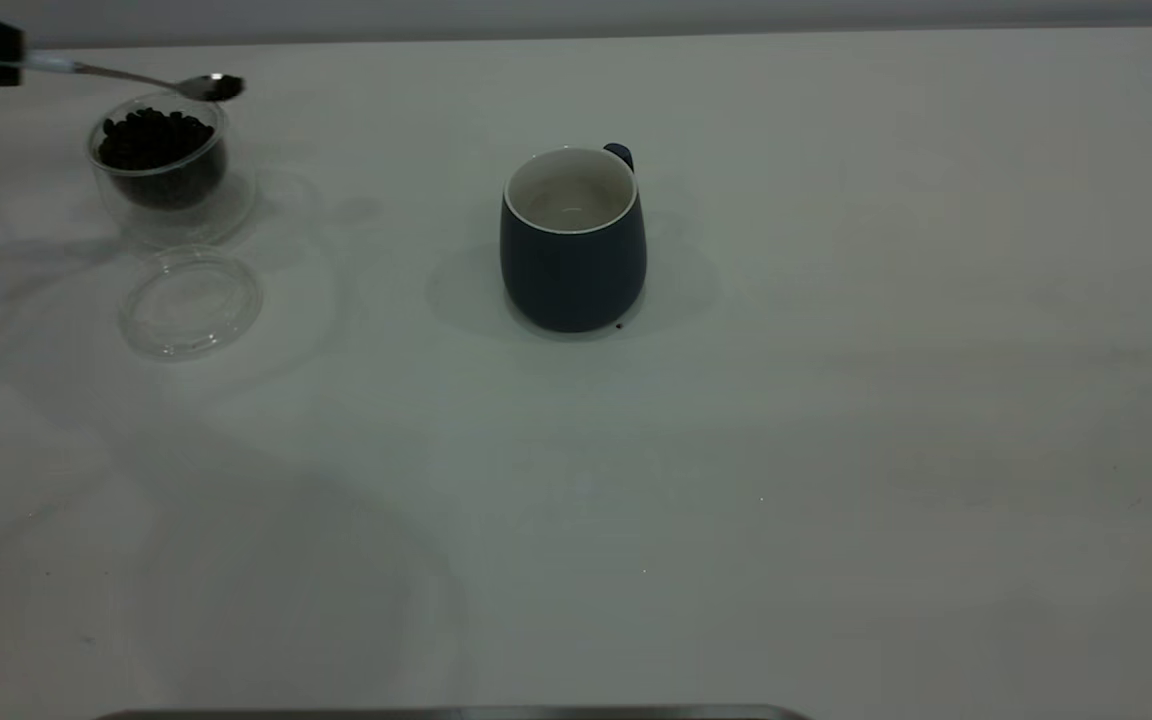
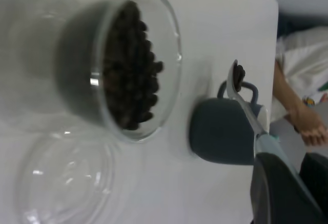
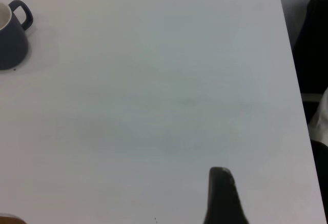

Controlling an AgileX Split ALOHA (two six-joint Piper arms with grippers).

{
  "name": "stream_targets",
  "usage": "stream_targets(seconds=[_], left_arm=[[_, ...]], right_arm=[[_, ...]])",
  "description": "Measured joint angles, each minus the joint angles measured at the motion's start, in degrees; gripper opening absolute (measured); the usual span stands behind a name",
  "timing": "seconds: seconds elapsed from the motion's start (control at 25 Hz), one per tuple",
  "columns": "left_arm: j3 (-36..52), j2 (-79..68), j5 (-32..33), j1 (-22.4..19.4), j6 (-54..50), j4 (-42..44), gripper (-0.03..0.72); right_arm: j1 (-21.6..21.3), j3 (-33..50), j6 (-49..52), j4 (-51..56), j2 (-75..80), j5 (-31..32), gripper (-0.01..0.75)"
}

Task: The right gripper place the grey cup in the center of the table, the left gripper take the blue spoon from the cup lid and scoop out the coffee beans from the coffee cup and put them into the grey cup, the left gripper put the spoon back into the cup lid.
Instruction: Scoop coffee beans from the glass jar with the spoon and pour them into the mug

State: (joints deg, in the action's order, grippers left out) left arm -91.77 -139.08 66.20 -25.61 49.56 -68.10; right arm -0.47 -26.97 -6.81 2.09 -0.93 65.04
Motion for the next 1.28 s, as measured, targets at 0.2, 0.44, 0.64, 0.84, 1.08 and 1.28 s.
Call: stream_targets(seconds=[0.2,0.44,0.64,0.84,1.08,1.28], left_arm=[[0.0,0.2,0.0,3.7,-0.2,0.0,0.131],[0.0,0.2,0.1,7.5,-0.2,0.0,0.131],[0.0,0.2,0.1,9.9,-0.2,0.0,0.131],[0.0,0.2,0.1,12.8,-0.3,0.0,0.131],[0.0,0.2,0.1,16.4,-0.3,0.0,0.131],[0.0,0.2,0.1,18.8,-0.3,0.0,0.131]], right_arm=[[0.0,0.0,0.0,0.0,0.0,0.0,0.460],[0.0,0.0,0.0,0.0,0.0,0.0,0.460],[0.0,0.0,0.0,0.0,0.0,0.0,0.460],[0.0,0.0,0.0,0.0,0.0,0.0,0.460],[0.0,0.0,0.0,0.0,0.0,0.0,0.460],[0.0,0.0,0.0,0.0,0.0,0.0,0.460]])
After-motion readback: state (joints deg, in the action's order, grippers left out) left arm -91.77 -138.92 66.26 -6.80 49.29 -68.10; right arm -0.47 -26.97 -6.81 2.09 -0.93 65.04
